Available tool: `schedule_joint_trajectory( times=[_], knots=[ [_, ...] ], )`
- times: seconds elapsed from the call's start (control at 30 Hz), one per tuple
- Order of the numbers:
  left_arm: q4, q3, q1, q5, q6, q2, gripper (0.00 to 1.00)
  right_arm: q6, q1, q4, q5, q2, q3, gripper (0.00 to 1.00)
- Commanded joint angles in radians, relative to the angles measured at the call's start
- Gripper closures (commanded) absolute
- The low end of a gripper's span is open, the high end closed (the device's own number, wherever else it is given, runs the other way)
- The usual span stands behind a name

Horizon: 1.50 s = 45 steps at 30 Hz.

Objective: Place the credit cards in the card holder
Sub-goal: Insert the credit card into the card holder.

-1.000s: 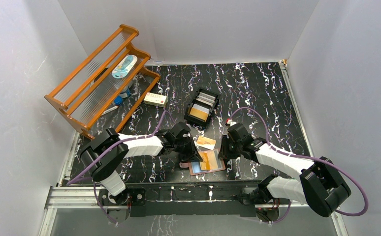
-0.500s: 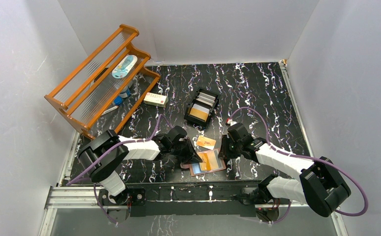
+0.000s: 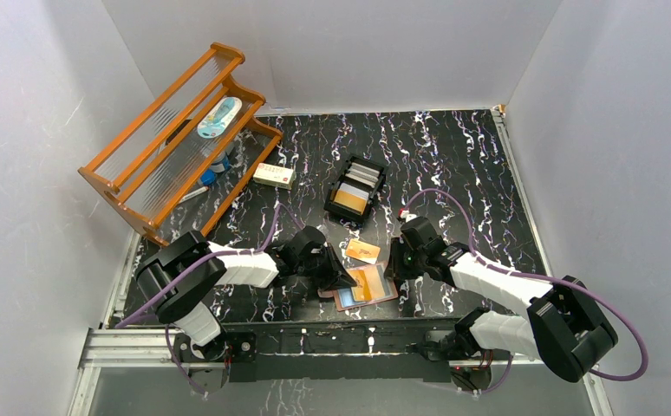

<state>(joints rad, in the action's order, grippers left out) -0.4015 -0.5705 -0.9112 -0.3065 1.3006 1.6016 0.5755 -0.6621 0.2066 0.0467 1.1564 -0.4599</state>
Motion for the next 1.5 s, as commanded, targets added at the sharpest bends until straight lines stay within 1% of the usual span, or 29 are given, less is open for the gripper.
schedule_joint_trajectory(
  times=[0.0,0.17,0.33,0.6,0.83,1.07,1.47],
  knots=[
    [-0.029,0.016,-0.007,0.035,-0.007,-0.033,1.0,0.004,-0.007,0.025,-0.001,0.027,0.02,0.71],
    [-0.041,0.021,-0.007,0.043,-0.012,-0.037,1.0,0.004,-0.008,0.025,-0.001,0.026,0.02,0.71],
    [-0.021,-0.007,-0.008,0.046,-0.034,-0.027,1.0,0.004,-0.008,0.021,-0.003,0.029,0.021,0.72],
    [-0.042,0.012,-0.008,0.06,-0.059,-0.022,1.0,0.006,-0.007,0.022,-0.001,0.026,0.021,0.72],
    [-0.107,0.028,-0.008,0.041,-0.096,-0.014,1.0,0.006,-0.008,0.02,-0.001,0.028,0.021,0.72],
    [-0.185,0.06,-0.008,0.025,-0.064,-0.006,1.0,0.006,-0.007,0.022,-0.001,0.027,0.021,0.72],
    [-0.197,0.083,-0.01,0.047,-0.061,-0.029,1.0,0.006,-0.007,0.024,-0.001,0.028,0.02,0.72]
  ],
)
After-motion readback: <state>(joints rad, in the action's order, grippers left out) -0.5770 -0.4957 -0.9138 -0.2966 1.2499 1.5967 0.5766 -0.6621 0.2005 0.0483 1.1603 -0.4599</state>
